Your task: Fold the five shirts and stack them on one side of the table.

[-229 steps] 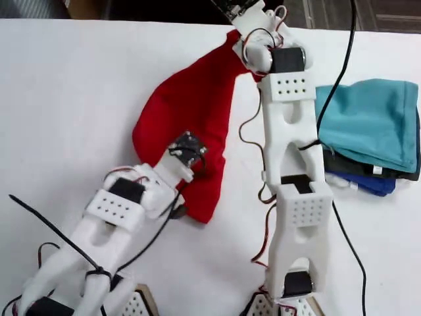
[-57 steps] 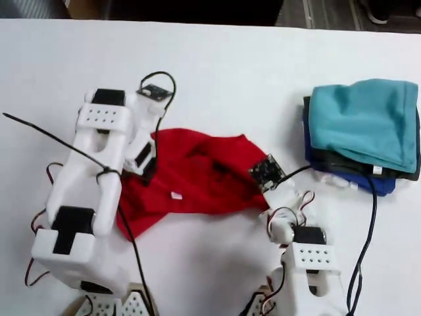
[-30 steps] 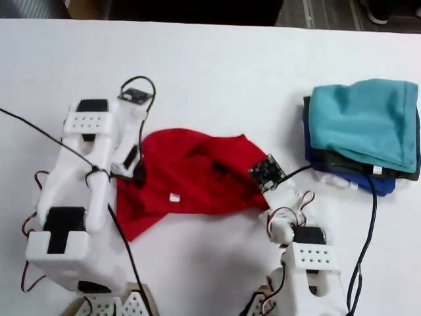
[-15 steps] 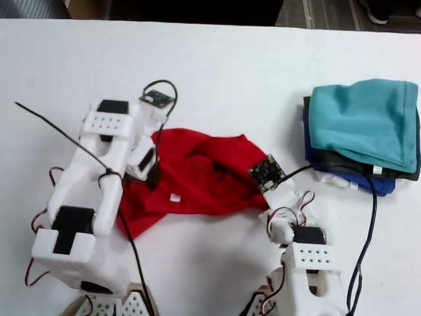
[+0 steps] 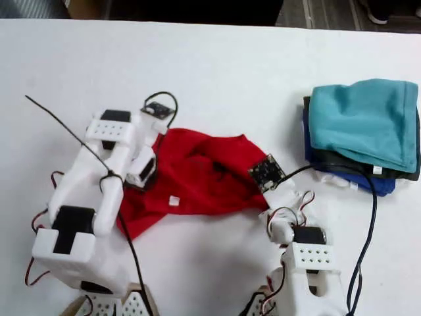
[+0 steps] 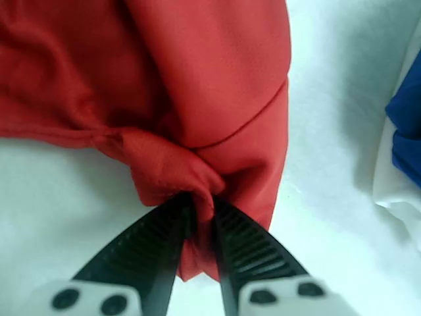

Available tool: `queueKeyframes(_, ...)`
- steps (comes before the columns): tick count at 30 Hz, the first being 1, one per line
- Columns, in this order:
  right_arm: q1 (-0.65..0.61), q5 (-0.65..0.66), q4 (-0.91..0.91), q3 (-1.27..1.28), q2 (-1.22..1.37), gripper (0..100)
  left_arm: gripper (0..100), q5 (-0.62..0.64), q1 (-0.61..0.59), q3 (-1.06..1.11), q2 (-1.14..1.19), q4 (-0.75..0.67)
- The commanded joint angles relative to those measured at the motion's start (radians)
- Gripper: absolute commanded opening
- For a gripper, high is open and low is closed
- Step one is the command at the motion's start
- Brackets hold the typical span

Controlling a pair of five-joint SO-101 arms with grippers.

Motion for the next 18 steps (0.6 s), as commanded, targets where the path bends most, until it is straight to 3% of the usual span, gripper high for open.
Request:
queueKeyframes(1, -0.008, -0.009, -0.019, -0.006, -0.012, 2.1, 3, 0.006, 0.002, 0.002, -0.017, -0.008)
queueKeyframes(6, -0.008, -0.009, -0.019, -0.006, -0.012, 2.1, 3, 0.006, 0.002, -0.051, -0.017, 0.043)
queueKeyframes(13, -0.01, -0.009, -0.008, -0.012, -0.021, 2.1, 3, 0.008, -0.015, -0.255, -0.018, 0.244)
queueKeyframes(15, -0.01, -0.009, 0.058, -0.058, -0.021, 3.1, 3, 0.002, -0.044, -0.348, -0.018, 0.319)
queueKeyframes(18, -0.008, -0.069, 0.226, -0.206, -0.018, 13.9, 3, -0.002, -0.124, -0.481, -0.018, 0.397)
